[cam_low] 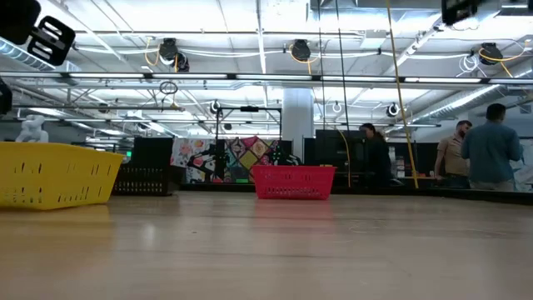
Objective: Sort crayons
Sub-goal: Return to Home Position
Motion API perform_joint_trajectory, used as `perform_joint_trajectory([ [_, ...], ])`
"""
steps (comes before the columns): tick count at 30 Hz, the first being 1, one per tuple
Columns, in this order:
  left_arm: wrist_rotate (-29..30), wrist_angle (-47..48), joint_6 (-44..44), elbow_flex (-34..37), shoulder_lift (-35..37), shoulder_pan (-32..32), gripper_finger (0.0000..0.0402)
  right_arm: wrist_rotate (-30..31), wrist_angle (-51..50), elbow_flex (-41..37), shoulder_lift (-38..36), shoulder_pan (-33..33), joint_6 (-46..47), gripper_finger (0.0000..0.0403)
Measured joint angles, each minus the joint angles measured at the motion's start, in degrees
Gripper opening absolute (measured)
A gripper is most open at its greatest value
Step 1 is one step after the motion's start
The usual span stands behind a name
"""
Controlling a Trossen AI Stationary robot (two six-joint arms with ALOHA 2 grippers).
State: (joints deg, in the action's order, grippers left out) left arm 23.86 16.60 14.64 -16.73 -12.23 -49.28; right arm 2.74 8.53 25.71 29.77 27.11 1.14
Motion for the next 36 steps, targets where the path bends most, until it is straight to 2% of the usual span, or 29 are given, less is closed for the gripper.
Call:
perform_joint_trajectory([
  [7,-7.02,-5.43,-2.0,4.18,2.21,0.0,0.0082,-0.04,13.15,-15.02,-5.83,0.0,-1.05,0.0125],
  [13,-7.35,-5.93,-2.36,4.96,2.69,0.0,0.0082,-0.08,17.98,-22.79,-8.92,0.0,-1.06,0.0125],
  [16,-7.35,-5.88,-3.58,4.96,2.69,0.0,0.0082,-1.28,18.31,-23.88,-9.71,-0.02,-1.02,0.0125],
  [21,-7.42,-5.44,-5.73,4.96,2.69,0.01,0.0082,-8.81,17.62,-23.95,-9.69,-0.02,-2.99,0.0125],
  [30,-7.62,-5.31,-7.07,4.96,2.69,0.0,0.0082,-8.7,15.47,-24.08,-9.72,-0.02,-0.69,0.0125],
  [36,-13.29,-6.21,-7.78,5.69,2.69,0.0,0.0082,-8.65,13.27,-24.13,-9.69,-0.02,-0.04,0.0125],
])
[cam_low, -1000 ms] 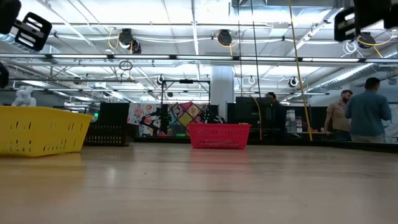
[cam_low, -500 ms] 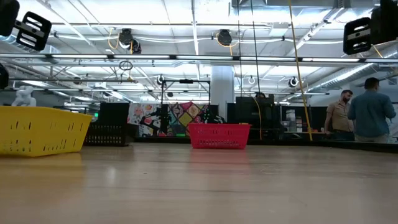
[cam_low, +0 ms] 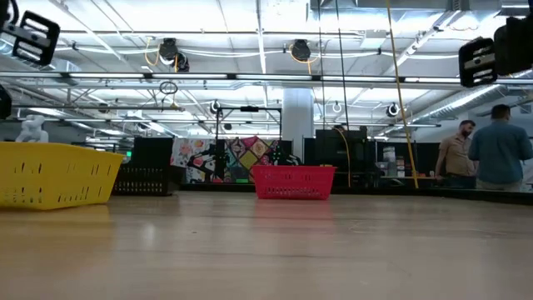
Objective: Sort crayons
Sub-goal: Return to Home Position
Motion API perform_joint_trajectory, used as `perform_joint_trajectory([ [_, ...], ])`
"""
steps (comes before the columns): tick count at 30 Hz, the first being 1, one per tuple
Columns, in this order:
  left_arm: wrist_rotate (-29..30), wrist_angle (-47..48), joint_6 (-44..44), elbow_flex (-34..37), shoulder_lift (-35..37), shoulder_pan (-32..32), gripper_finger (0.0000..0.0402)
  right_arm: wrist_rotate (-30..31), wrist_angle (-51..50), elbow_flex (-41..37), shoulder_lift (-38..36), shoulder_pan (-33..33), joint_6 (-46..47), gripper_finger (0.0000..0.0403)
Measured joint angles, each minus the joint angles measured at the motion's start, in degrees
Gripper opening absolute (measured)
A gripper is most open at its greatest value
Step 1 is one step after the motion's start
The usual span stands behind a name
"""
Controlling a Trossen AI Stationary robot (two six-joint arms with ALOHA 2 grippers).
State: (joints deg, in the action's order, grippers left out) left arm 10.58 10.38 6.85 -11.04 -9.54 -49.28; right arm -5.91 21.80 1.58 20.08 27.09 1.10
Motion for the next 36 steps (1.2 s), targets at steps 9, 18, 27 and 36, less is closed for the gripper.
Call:
perform_joint_trajectory([
  [9,-6.27,-8.1,-1.44,8.37,1.12,0.0,0.0082,0.07,-2.03,-0.04,0.0,0.0,1.22,0.0125],
  [18,-9.34,-9.3,-3.15,9.72,1.62,0.0,0.0082,0.09,-3.1,-0.09,0.0,0.02,1.18,0.0125],
  [27,-9.83,-9.0,-2.64,9.72,1.57,0.0,0.0082,0.09,-10.29,-0.09,0.01,0.01,2.15,0.0125],
  [36,-9.57,-9.06,0.25,9.72,1.57,0.0,0.0082,0.11,-14.01,-0.09,0.02,0.0,2.75,0.0125],
])
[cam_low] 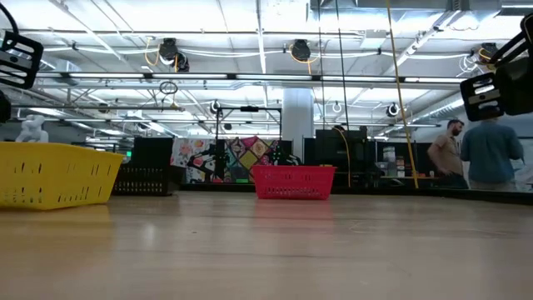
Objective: Sort crayons
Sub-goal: Return to Home Position
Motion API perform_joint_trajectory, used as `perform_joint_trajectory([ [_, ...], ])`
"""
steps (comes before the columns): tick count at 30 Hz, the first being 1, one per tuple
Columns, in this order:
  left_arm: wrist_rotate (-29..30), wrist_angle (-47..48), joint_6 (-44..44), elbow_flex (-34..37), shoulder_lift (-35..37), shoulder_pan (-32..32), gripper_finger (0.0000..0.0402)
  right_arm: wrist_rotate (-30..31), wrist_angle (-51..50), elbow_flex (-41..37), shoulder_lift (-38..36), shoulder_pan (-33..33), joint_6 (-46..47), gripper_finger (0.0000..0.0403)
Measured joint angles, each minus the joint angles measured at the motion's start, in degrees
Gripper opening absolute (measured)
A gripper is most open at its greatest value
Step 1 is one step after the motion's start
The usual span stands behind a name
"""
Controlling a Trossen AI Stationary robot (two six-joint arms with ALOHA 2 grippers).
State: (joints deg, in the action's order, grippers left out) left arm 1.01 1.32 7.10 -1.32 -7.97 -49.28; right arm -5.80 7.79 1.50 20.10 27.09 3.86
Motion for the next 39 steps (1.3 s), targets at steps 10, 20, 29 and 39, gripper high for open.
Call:
perform_joint_trajectory([
  [10,0.16,0.0,-0.01,0.02,0.0,0.0,0.0082,3.27,-3.02,0.0,0.0,0.02,0.0,0.0125],
  [20,0.32,0.0,-0.03,0.02,0.0,0.0,0.0082,10.23,-2.49,0.0,0.02,0.0,-0.02,0.0125],
  [29,0.33,0.0,-0.04,0.04,1.56,0.0,0.0082,10.22,-2.49,0.0,0.0,0.0,-0.02,0.0125],
  [39,0.33,0.0,-0.1,0.04,5.16,0.0,0.0082,10.23,-2.54,0.0,-5.23,0.0,-0.02,0.0125],
])
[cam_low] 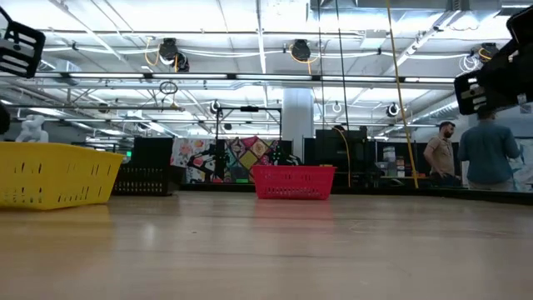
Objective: Sort crayons
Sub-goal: Return to Home Position
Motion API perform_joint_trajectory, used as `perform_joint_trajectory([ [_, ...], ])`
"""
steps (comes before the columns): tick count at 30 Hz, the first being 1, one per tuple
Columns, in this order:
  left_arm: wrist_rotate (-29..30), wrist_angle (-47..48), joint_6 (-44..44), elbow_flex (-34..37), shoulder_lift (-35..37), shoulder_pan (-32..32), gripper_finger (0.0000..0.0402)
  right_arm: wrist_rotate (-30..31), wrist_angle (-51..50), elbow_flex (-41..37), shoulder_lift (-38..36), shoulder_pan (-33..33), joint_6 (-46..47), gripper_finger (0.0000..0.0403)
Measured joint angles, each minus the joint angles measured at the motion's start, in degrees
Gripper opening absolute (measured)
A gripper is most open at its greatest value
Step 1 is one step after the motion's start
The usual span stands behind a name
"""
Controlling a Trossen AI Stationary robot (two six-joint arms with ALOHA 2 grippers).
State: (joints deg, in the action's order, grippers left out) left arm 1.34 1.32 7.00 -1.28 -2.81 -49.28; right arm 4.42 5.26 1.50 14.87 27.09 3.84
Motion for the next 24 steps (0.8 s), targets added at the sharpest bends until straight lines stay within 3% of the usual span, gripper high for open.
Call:
perform_joint_trajectory([
  [14,8.17,-1.01,-0.38,0.04,2.78,1.95,0.0082,0.0,0.02,-0.02,-14.7,0.0,0.0,0.0125],
  [24,8.98,-4.15,0.04,0.96,2.78,4.01,0.0082,0.0,-0.19,-0.7,-14.86,-0.02,0.0,0.0125],
])
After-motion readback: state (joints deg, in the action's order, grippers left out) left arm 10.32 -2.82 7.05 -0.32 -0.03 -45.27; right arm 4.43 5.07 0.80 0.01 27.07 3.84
